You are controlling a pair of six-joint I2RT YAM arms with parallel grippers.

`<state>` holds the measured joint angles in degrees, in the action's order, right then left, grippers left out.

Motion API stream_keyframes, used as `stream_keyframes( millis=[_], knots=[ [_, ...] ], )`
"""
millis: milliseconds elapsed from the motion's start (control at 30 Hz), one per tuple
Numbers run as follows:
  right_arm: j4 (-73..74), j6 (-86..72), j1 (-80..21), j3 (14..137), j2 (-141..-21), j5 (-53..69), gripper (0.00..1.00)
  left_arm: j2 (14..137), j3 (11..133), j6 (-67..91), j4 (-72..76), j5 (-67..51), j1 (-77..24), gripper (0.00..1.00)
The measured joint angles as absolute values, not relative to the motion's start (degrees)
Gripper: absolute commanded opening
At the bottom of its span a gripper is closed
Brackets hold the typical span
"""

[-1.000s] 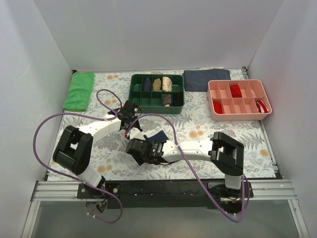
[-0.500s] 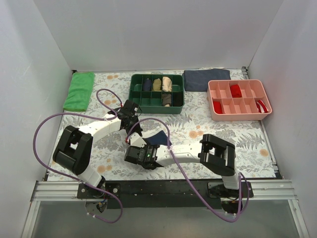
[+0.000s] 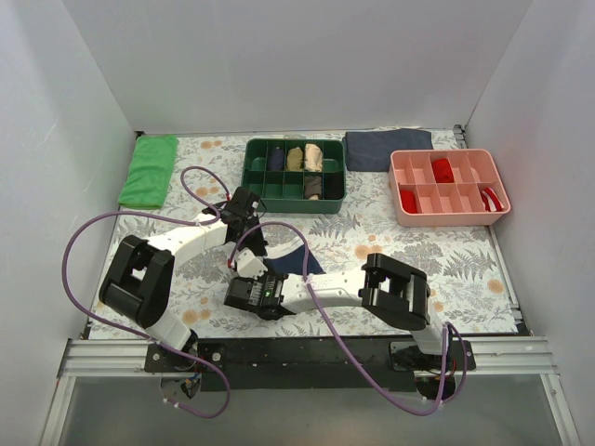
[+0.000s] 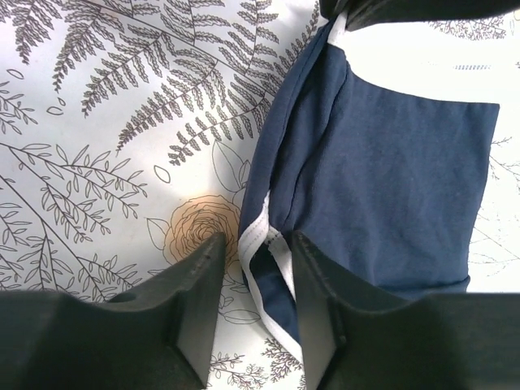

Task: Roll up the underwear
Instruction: Fold the underwear at the center of the board.

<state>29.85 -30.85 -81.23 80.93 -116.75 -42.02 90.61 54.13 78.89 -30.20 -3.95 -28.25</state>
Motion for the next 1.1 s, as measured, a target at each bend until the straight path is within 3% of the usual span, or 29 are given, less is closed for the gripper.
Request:
stream_keyframes(
  millis=[500, 833, 1100],
  knots=[
    [29.3, -32.8, -79.3, 80.1, -116.7, -42.0, 0.33, 90.6, 54.1, 78.9, -30.2, -4.0, -28.3, 0.00],
    [26.8, -32.8, -78.1, 77.7, -115.6, -41.5, 0.01, 90.6, 54.1, 78.9, -30.2, -4.1, -28.3, 0.00],
    [22.7, -32.6, -77.0, 71.7, -110.6, -36.2, 0.01, 90.6, 54.8, 78.9, -30.7, -4.5, -28.3, 0.00]
  ],
)
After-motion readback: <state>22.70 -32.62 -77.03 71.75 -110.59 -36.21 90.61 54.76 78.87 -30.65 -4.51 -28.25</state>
